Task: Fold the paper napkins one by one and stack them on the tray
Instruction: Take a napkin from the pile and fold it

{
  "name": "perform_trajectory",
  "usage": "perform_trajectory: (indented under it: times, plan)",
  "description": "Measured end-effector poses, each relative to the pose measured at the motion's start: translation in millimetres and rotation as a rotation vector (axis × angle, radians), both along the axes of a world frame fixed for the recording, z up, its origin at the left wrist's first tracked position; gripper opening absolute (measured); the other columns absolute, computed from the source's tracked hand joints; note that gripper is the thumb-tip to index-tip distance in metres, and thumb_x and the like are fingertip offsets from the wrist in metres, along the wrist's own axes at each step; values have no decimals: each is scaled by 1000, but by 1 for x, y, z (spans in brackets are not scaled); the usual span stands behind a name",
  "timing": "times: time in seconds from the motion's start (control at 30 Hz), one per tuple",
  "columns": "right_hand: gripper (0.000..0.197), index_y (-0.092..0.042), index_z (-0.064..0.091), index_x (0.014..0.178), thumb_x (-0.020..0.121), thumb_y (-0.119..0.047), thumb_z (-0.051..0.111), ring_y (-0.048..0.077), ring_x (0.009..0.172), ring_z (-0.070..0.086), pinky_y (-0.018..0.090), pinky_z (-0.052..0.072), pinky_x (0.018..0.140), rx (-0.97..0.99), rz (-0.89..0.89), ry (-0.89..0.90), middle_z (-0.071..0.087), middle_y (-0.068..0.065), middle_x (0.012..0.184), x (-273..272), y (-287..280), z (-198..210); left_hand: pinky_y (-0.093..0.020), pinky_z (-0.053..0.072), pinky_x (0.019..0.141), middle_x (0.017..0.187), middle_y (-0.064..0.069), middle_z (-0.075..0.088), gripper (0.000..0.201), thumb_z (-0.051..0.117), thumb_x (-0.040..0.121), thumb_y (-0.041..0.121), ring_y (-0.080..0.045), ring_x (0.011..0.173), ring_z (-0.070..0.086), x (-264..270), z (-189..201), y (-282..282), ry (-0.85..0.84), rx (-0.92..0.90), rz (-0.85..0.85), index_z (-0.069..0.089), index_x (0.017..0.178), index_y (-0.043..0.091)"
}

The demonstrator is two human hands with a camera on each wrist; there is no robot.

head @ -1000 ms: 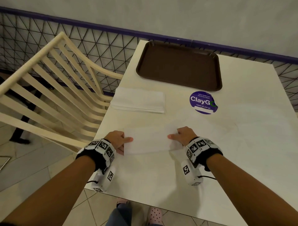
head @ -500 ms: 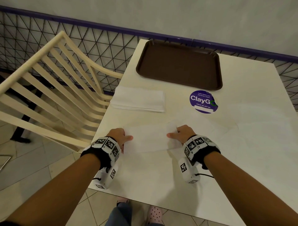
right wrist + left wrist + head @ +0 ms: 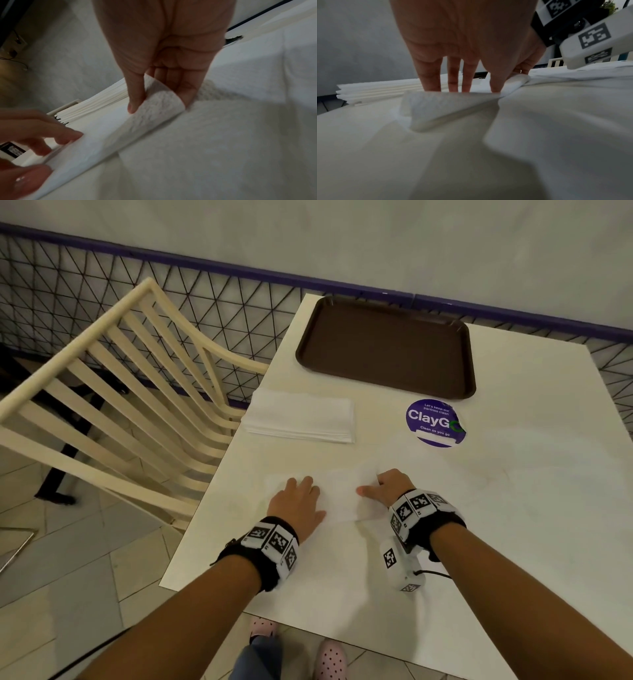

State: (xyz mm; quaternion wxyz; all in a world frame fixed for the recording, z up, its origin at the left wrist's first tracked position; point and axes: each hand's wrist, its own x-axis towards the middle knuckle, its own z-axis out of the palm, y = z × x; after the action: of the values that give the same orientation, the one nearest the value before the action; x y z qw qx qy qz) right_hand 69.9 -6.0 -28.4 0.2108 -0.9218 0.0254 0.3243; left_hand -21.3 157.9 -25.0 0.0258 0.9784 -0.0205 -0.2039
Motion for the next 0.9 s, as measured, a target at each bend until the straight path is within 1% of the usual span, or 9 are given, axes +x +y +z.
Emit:
perform_trajectory:
  times: [0.07, 0.17, 0.3, 0.43, 0.5, 0.53, 0.6, 0.7, 0.9]
  plan:
    - [34, -5, 59, 81, 84, -39, 64, 21, 85, 50, 24, 37, 65, 0, -12, -4, 56, 11, 92, 0, 0, 0, -32, 42, 92, 142, -2, 26, 54, 35, 97, 44, -26, 125, 31, -4, -1, -5, -2, -6, 44, 29, 139, 12]
    - [48, 2, 59, 113, 86, -37, 62, 28, 101, 57, 26, 39, 75, 23, -8, -38, 62, 17, 114, -5, 0, 1, -31, 44, 90, 143, 0, 26, 56, 35, 96, 46, -26, 124, 32, -8, -3, -7, -41, 2, 92, 26, 141, 14]
    - [56, -7, 37, 138, 90, -27, 58, 28, 125, 45, 31, 36, 101, 193, -16, -240, 46, 17, 134, -27, -2, 5, -31, 43, 89, 146, 2, 22, 59, 32, 96, 49, -26, 127, 30, -11, -4, -6, -63, 31, 91, 21, 144, 16]
    - [45, -3, 39, 140, 96, -16, 44, 32, 137, 34, 46, 29, 114, 53, 457, -686, 35, 18, 147, -69, 5, 2, -30, 43, 89, 146, 2, 23, 58, 31, 96, 51, -25, 125, 32, -12, -7, -5, -104, 32, 95, 22, 143, 18]
    - [47, -4, 27, 145, 101, -19, 25, 28, 145, 15, 42, 9, 118, -8, 689, -525, 16, 12, 156, -93, 13, -3, -31, 43, 91, 146, 2, 23, 59, 31, 96, 50, -26, 125, 32, -13, -8, -6, -108, 52, 90, 21, 144, 18]
    - [50, -3, 25, 146, 99, -20, 18, 26, 146, 13, 39, 8, 119, -38, 740, -501, 13, 11, 156, -101, 16, -6, -31, 44, 91, 146, 1, 23, 59, 31, 96, 50, -26, 125, 32, -13, -9, -6, -108, 60, 86, 21, 144, 18]
    - [54, -1, 29, 144, 97, -22, 13, 25, 144, 22, 37, 18, 117, -72, 734, -551, 19, 13, 154, -107, 20, -11, -31, 44, 92, 147, 1, 22, 59, 31, 96, 49, -26, 125, 32, -14, -10, -7, -112, 68, 83, 20, 145, 18]
    - [50, -5, 4, 149, 102, -22, 12, 20, 147, -1, 34, 1, 119, -142, 748, -306, -6, 9, 158, -107, 11, -14, -31, 44, 93, 147, 1, 23, 60, 30, 95, 52, -26, 126, 32, -14, -11, -7, -130, 57, 96, 21, 145, 19]
    - [50, -5, -1, 149, 103, -17, 13, 17, 147, -4, 30, -1, 119, -201, 657, -207, -10, 6, 158, -95, -29, -1, -30, 43, 89, 146, 2, 24, 57, 30, 96, 51, -24, 125, 33, -15, -9, -9, -107, 49, 105, 22, 143, 20]
